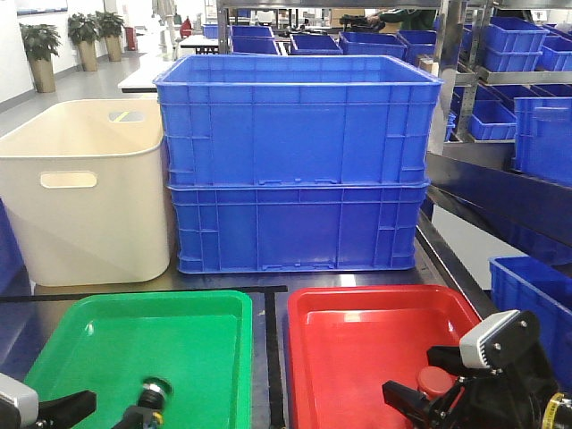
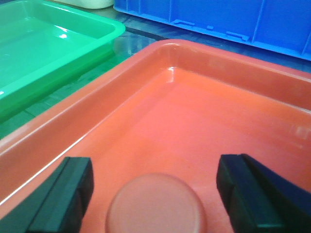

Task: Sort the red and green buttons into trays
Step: 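Lower the red button into the red tray with the right gripper, then open both grippers, releasing the buttons into their trays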

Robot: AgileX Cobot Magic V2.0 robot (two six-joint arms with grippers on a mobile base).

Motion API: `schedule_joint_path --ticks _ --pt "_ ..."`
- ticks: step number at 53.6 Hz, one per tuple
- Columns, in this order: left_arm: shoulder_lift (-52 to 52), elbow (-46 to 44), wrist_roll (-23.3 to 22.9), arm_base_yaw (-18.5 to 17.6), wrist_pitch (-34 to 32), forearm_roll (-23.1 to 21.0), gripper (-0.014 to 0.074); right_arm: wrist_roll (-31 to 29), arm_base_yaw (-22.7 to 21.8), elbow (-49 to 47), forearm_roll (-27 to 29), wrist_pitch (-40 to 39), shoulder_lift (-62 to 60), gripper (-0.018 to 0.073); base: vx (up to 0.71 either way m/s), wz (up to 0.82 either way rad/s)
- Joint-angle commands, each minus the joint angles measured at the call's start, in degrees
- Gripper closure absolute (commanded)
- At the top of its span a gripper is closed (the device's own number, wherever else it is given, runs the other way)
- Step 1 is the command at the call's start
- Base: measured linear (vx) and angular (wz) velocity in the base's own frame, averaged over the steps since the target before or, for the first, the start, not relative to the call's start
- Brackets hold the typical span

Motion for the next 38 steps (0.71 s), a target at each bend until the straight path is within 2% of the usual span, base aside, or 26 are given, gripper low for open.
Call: schedule_joint_path --ticks 1,11,16,18,23,27,32,35,36,38 --pt "-2.5 -1.9 -0.4 -0.2 -5.0 -1.1 0.0036 -0.4 -0.3 -1.9 2.1 -4.1 -3.9 -0.0036 0.00 0.00" --pt "-9.4 -1.9 -0.6 -0.2 -1.1 -1.1 0.0037 0.3 -0.3 -1.9 2.0 -2.7 -11.4 -0.0010 0.00 0.00" --pt "-15.1 -1.9 -0.7 -0.2 5.4 -1.1 0.0052 5.5 -0.3 -1.7 1.7 -0.5 -16.8 0.0021 0.00 0.00" --pt "-17.8 -1.9 -0.9 -0.2 9.4 -1.1 0.0073 9.7 -0.3 -1.6 0.4 0.5 -19.5 0.0045 0.00 0.00" --pt "-25.9 -1.9 -4.3 -0.2 21.2 -1.1 0.0168 21.0 -0.3 -1.6 -9.7 2.9 -25.5 0.0144 0.00 0.00" --pt "-31.6 -1.9 -6.9 -0.2 31.2 -1.1 0.0284 28.3 -0.3 -1.6 -22.5 4.0 -30.1 0.0265 0.00 0.00" --pt "-39.6 -1.9 -8.2 -0.2 42.9 -1.9 0.0459 42.5 -0.3 -1.6 -39.0 3.5 -35.4 0.0454 0.00 0.00" --pt "-43.5 -1.9 -8.0 -0.2 50.1 -5.4 0.0573 47.0 -0.3 -0.5 -38.7 3.5 -38.2 0.0575 0.00 0.00" --pt "-44.8 -1.9 -7.9 -0.2 52.5 -7.1 0.0608 47.8 -0.3 -0.2 -38.7 3.6 -38.9 0.0577 0.00 0.00" --pt "-46.8 -1.9 -7.2 -0.2 56.3 -10.3 0.0605 49.5 -0.3 0.6 -38.7 3.5 -40.8 0.0575 0.00 0.00"
